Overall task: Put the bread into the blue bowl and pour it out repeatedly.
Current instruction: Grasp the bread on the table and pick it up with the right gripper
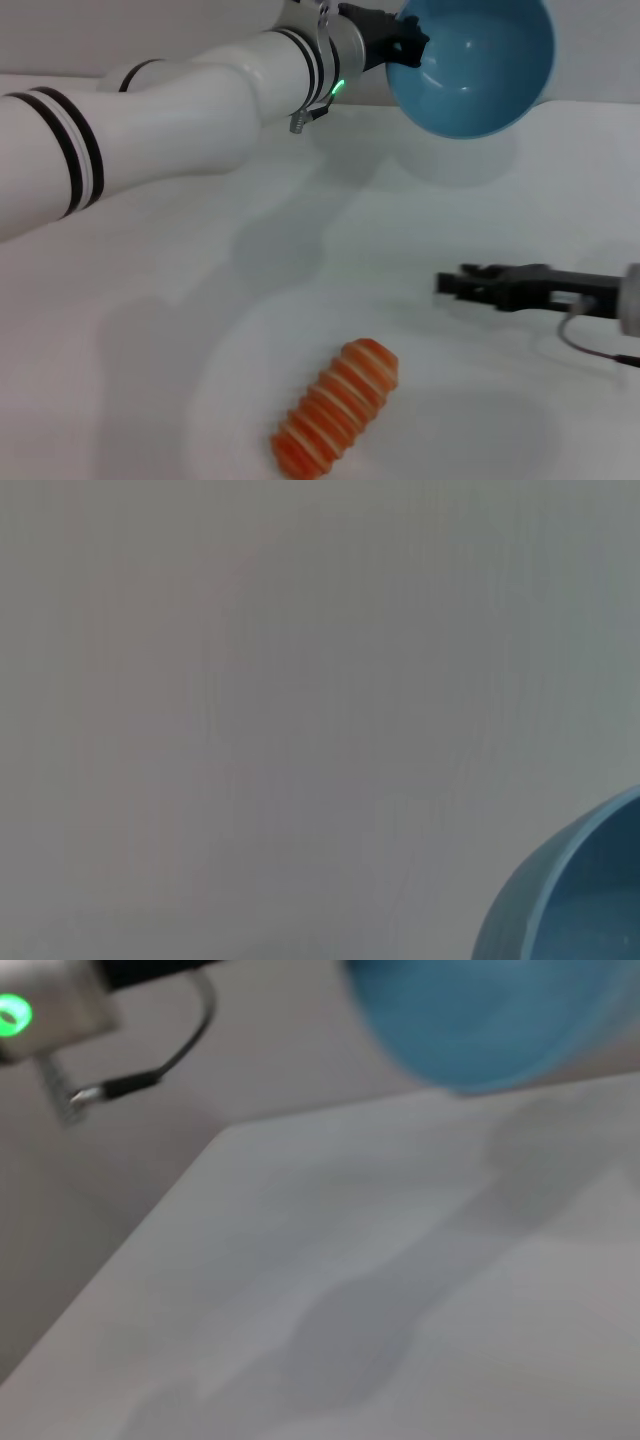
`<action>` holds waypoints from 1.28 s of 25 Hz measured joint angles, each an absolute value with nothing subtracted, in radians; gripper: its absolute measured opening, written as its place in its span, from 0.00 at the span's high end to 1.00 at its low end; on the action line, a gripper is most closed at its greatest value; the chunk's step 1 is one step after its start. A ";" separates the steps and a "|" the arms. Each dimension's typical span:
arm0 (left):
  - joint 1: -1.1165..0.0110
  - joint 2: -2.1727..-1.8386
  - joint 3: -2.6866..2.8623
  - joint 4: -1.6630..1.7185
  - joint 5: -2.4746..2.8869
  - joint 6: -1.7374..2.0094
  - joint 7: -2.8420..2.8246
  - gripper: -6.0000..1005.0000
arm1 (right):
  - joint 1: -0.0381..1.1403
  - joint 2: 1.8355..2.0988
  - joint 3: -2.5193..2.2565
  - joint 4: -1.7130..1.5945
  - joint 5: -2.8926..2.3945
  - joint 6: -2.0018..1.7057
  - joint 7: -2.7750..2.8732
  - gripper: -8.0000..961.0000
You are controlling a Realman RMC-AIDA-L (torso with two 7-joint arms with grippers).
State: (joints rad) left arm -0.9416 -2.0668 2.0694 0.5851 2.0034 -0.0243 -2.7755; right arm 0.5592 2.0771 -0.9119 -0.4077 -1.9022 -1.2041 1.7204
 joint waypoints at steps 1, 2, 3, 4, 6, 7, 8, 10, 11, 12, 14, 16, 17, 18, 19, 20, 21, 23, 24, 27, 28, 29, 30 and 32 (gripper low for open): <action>-0.939 -2.067 2.069 0.585 2.003 -0.025 -2.776 0.99 | 0.583 2.077 -0.933 -0.384 -1.900 -1.198 1.726 0.39; -0.936 -2.068 2.069 0.585 2.003 -0.026 -2.776 0.99 | 0.604 2.077 -0.941 -0.364 -1.899 -1.197 1.727 0.39; -0.934 -2.069 2.069 0.585 2.003 -0.026 -2.776 0.99 | 0.616 2.077 -0.943 -0.352 -1.898 -1.198 1.727 0.39; -0.934 -2.069 2.069 0.585 2.003 -0.026 -2.776 0.99 | 0.624 2.077 -0.944 -0.342 -1.898 -1.199 1.725 0.39; -0.931 -2.070 2.069 0.585 2.001 -0.028 -2.776 0.99 | 0.638 2.079 -0.955 -0.331 -1.898 -1.222 1.720 0.39; -0.928 -2.070 2.069 0.585 2.000 -0.029 -2.776 0.99 | 0.643 2.079 -0.959 -0.330 -1.898 -1.239 1.725 0.39; -0.925 -2.070 2.069 0.585 2.000 -0.030 -2.776 0.99 | 0.645 2.077 -0.960 -0.329 -1.898 -1.258 1.733 0.39; -0.919 -2.071 2.069 0.587 1.999 -0.031 -2.776 0.99 | 0.642 2.075 -0.960 -0.339 -1.898 -1.299 1.744 0.39; -0.918 -2.071 2.069 0.587 1.999 -0.033 -2.776 0.99 | 0.638 2.075 -0.960 -0.346 -1.897 -1.308 1.742 0.39; -0.918 -2.071 2.069 0.587 1.999 -0.034 -2.777 0.99 | 0.635 2.076 -0.960 -0.351 -1.897 -1.314 1.736 0.39; -0.917 -2.071 2.069 0.586 2.000 -0.035 -2.777 0.99 | 0.627 2.079 -0.957 -0.338 -1.869 -1.307 1.711 0.30; -0.914 -2.071 2.069 0.586 2.000 -0.037 -2.777 0.99 | 0.621 2.078 -0.959 -0.316 -1.830 -1.283 1.702 0.25; -0.912 -2.071 2.069 0.586 2.000 -0.037 -2.777 0.99 | 0.620 2.077 -0.963 -0.308 -1.819 -1.273 1.704 0.24; -0.911 -2.071 2.069 0.586 2.000 -0.037 -2.777 0.99 | 0.622 2.076 -0.969 -0.303 -1.819 -1.263 1.724 0.24; -0.910 -2.071 2.069 0.587 2.000 -0.037 -2.777 0.99 | 0.626 2.075 -0.981 -0.298 -1.819 -1.254 1.743 0.23; -0.909 -2.071 2.070 0.588 2.000 -0.037 -2.777 0.99 | 0.632 2.075 -0.995 -0.294 -1.819 -1.245 1.766 0.23; -0.908 -2.071 2.072 0.590 2.001 -0.037 -2.777 0.99 | 0.640 2.076 -1.019 -0.286 -1.819 -1.227 1.784 0.23; -0.908 -2.071 2.073 0.591 2.003 -0.037 -2.777 0.99 | 0.665 2.082 -1.071 -0.261 -1.816 -1.193 1.806 0.23; -0.908 -2.071 2.074 0.592 2.003 -0.038 -2.777 0.99 | 0.681 2.083 -1.091 -0.241 -1.813 -1.178 1.812 0.23; -0.908 -2.071 2.075 0.593 2.003 -0.039 -2.778 0.99 | 0.726 2.085 -1.124 -0.178 -1.810 -1.136 1.825 0.23; -0.907 -2.071 2.075 0.593 2.003 -0.039 -2.778 0.99 | 0.737 2.085 -1.127 -0.164 -1.810 -1.125 1.828 0.23; -0.907 -2.071 2.075 0.593 2.003 -0.039 -2.778 0.99 | 0.740 2.085 -1.127 -0.159 -1.810 -1.121 1.830 0.23; -0.906 -2.071 2.075 0.593 2.003 -0.039 -2.778 0.99 | 0.742 2.086 -1.128 -0.155 -1.810 -1.120 1.832 0.23; -0.905 -2.071 2.075 0.593 2.003 -0.039 -2.778 0.99 | 0.743 2.087 -1.128 -0.150 -1.810 -1.119 1.832 0.23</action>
